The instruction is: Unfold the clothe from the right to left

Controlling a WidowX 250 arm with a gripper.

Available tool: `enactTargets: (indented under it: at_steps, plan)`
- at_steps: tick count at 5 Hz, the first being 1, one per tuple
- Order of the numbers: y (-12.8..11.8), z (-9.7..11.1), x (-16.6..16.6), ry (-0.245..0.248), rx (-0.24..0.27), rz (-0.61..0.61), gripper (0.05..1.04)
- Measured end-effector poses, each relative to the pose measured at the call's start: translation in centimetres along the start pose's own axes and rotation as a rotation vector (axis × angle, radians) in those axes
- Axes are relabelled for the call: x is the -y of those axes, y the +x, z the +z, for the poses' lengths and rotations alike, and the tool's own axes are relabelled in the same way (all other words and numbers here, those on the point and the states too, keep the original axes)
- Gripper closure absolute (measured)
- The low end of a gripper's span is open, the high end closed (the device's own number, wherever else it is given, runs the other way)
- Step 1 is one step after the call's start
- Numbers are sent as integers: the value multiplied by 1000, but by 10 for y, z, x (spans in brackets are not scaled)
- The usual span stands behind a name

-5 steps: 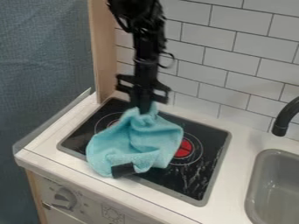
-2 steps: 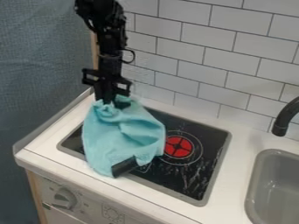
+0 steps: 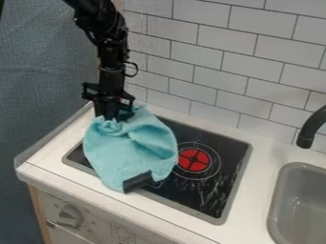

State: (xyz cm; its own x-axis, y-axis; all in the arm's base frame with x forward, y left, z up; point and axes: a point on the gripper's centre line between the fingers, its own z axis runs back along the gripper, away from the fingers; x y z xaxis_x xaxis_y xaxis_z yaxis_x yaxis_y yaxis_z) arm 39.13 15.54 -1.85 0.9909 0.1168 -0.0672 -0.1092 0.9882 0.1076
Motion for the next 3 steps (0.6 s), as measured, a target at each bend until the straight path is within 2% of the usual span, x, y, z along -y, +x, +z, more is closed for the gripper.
enactTargets:
  at_steps: [2, 3]
  plan:
    - [-1, 0, 3, -30, -2, 11, 183]
    - [0, 0, 5, -38, 0, 9, 69]
